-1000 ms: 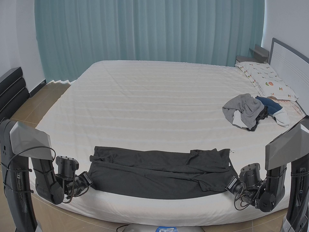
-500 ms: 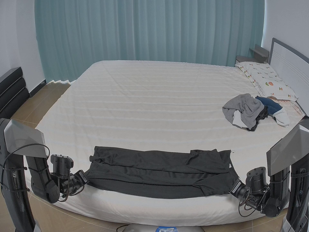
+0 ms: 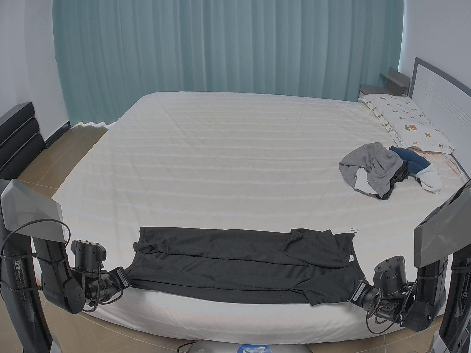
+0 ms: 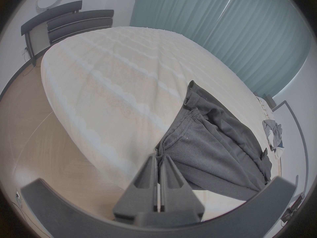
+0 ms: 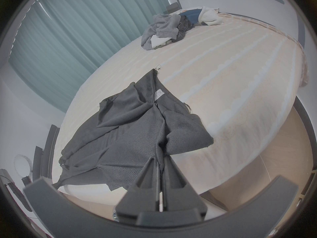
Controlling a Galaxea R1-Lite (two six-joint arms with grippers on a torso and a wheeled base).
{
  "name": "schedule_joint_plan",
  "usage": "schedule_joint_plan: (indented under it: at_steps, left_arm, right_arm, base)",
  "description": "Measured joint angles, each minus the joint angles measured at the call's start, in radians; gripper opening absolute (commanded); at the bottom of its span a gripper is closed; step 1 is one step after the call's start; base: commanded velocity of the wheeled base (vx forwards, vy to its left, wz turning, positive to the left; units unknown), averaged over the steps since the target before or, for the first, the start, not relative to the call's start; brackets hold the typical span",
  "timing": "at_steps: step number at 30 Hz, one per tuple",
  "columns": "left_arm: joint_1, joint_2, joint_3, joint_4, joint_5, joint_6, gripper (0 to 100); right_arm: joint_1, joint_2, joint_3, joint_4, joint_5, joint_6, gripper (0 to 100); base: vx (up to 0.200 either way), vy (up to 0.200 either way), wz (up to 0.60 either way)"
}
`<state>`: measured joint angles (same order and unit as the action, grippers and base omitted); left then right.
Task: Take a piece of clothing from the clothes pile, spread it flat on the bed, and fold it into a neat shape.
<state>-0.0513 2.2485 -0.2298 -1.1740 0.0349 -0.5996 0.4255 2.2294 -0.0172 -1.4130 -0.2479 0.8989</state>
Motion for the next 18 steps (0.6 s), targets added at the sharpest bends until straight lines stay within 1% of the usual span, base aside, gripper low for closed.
schedule_joint_plan:
  at_steps: [4,6,12,18]
  left_arm:
    - [-0.002,0.000,0.013,-0.003,-0.001,0.001,100]
    - [-0.003,-0.002,0.018,-0.005,-0.003,0.002,100]
    - [0.011,-0.028,0.018,-0.016,-0.015,0.001,100]
    - [0.017,-0.057,-0.049,-0.014,-0.044,-0.012,100]
  right_arm:
    - [-0.002,-0.001,0.000,-0.001,0.033,0.000,100]
    - [-0.004,-0.004,0.000,0.000,0.039,-0.001,100]
    - [-0.023,-0.029,0.000,0.006,0.040,-0.020,100]
    - [-0.068,-0.104,0.000,0.008,0.040,-0.072,100]
  base:
    - [0.000,0.000,0.00]
    - [0.000,0.000,0.00]
    - [0.000,0.000,0.00]
    - [0.000,0.000,0.00]
